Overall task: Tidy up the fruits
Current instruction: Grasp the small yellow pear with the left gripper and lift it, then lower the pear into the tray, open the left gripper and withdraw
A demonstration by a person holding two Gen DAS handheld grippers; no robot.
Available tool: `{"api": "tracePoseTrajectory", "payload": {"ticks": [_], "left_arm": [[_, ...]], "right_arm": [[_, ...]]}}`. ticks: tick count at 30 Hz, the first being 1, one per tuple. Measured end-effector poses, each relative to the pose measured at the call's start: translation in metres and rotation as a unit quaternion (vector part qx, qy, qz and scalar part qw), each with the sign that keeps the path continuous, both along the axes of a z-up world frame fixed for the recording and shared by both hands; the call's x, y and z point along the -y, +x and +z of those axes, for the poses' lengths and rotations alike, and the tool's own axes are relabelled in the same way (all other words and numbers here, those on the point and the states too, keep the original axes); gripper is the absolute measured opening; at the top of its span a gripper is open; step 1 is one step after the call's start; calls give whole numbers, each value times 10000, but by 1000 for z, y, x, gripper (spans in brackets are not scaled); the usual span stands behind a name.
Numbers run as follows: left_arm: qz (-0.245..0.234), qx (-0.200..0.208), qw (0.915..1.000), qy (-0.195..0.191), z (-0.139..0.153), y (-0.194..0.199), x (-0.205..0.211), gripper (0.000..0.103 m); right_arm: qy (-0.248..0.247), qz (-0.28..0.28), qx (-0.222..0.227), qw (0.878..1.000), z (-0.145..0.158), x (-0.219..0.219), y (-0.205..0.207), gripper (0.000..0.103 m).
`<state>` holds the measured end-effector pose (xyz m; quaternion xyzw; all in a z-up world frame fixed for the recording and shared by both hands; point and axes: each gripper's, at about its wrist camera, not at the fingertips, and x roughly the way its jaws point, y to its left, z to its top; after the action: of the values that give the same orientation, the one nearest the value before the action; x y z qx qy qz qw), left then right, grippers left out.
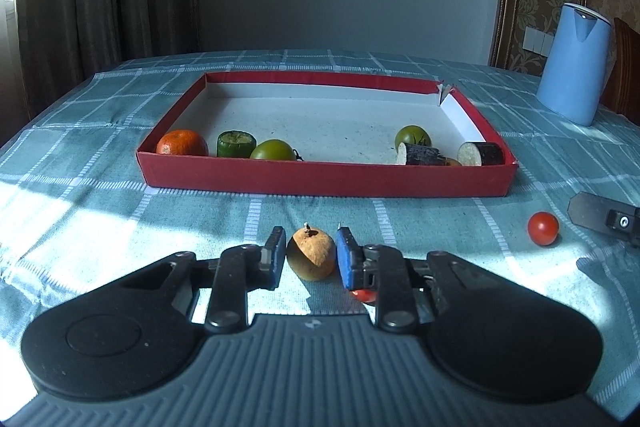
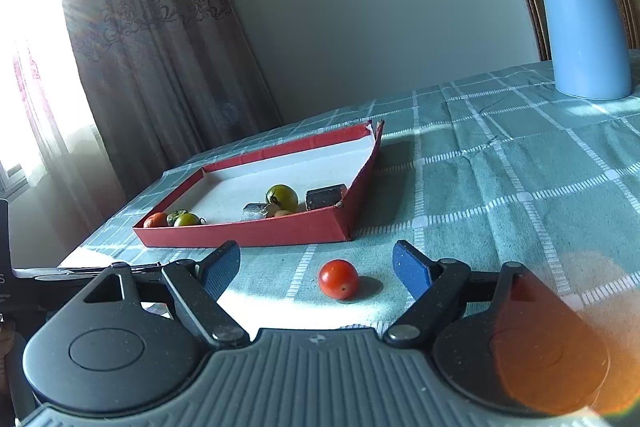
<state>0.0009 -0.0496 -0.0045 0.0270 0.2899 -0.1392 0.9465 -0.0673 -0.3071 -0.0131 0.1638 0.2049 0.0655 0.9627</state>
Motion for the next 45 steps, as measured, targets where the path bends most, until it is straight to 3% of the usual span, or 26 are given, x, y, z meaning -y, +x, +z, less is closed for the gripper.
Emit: {"api": "tracePoseTrajectory", "payload": {"ticks": [7,15,20,27,31,37,38,40,45], "left_arm": [[215,414,9989,-8,17,-2,-15,25],[589,738,9955,113,49,38,-30,25],[844,665,9938,288,50,79,-24,25],[884,357,9954,103,42,117,-22,25],[967,123,9951,182,29,132,-22,25],[1026,30,9944,257,19,136,-25,26],[1028,39,9943,268,19,135,-25,28],[1040,94,9941,282,20,131,-24,43],[968,197,9948,245,27,107,-22,44]], "right_arm": [[90,-15,5,10000,-1,2,-1,84],[140,21,-34,9999,-2,3,1,84],[202,44,-38,9998,-3,4,1,84],[208,88,-80,9997,-4,4,3,84],[225,106,-93,9996,-4,4,4,84],[219,127,-116,9996,-5,3,6,84],[220,127,-115,9996,-5,3,6,84],[225,125,-119,9996,-5,3,6,84],[248,105,-130,9996,-6,4,6,84]]}}
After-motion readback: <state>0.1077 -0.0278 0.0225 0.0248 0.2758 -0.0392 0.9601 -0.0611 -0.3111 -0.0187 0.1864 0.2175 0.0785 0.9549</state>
